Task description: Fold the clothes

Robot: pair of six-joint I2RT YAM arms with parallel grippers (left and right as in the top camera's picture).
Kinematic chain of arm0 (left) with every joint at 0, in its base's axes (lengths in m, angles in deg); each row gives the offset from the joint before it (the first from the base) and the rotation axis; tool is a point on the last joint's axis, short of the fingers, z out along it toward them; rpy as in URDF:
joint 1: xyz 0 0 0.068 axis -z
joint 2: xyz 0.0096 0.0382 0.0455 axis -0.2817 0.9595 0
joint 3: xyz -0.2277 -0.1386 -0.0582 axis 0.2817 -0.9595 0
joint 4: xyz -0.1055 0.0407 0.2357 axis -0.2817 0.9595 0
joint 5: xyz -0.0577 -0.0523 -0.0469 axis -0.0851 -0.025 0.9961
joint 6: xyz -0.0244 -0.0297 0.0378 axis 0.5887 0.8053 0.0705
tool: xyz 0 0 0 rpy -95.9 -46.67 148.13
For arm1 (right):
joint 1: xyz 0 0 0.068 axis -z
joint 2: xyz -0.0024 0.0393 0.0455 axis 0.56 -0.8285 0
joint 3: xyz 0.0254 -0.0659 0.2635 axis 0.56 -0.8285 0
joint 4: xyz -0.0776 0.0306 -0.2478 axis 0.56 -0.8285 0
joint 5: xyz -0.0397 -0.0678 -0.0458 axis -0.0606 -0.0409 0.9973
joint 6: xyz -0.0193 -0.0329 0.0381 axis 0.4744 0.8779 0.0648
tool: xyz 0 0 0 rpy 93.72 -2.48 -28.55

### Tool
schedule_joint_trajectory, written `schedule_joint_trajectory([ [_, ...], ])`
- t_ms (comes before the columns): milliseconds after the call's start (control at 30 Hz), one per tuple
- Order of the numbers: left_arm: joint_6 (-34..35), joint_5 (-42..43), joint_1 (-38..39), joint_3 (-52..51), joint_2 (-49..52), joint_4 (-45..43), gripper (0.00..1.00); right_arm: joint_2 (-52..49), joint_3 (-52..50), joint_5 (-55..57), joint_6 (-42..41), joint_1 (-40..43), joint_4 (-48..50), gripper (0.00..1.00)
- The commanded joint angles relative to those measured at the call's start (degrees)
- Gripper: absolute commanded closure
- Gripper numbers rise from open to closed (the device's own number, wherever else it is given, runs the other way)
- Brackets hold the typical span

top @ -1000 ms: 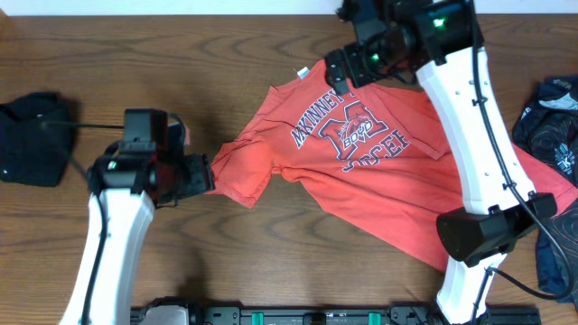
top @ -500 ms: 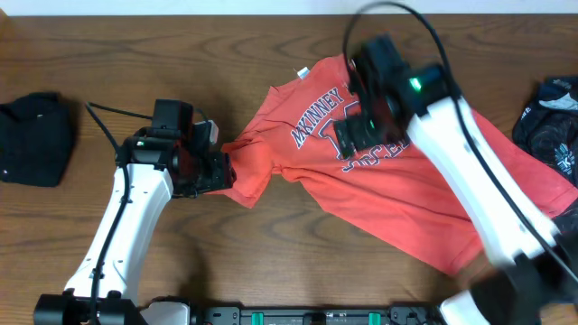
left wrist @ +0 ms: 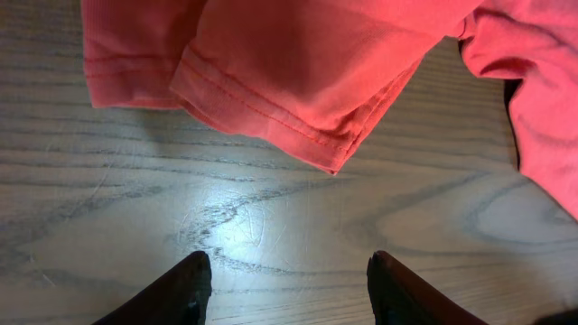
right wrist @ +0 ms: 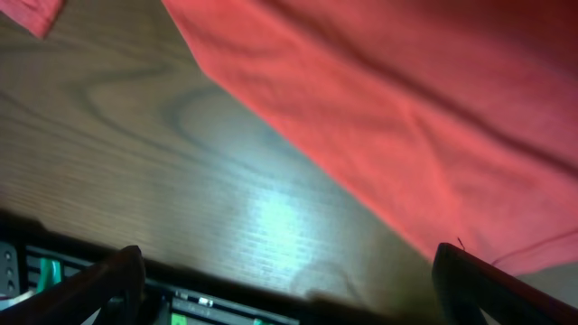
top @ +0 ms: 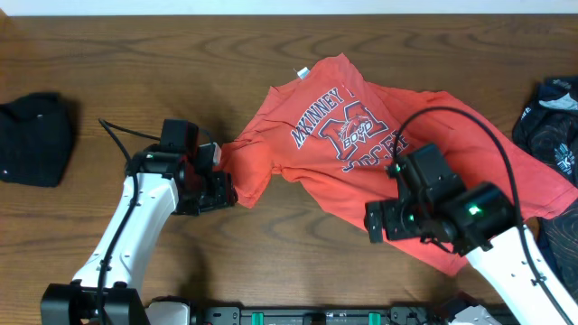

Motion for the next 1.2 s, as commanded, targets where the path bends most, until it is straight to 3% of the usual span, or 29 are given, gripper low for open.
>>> schedule_joint_trajectory([
  [0,0.3,0.5,0.2,0.1,0.3,-0.2,0.42,-0.5,-7.2,-2.5,-7.1,-0.4,1.4,0.01],
  [267,0.3,1.4,0.2,0.1,0.3,0.0,0.42,-0.6,-22.0,-3.5,-17.0,2.4,10.0,0.01],
  [733,0.3,1.4,0.2,0.1,0.3,0.7,0.42,-0.6,-31.1,-3.2,-23.0,11.3,13.8,0.01],
  [1167,0.5,1.5,0.2,0.1,0.3,0.7,0.42,-0.6,-31.4,-6.2,-23.0,19.9,19.4,0.01],
])
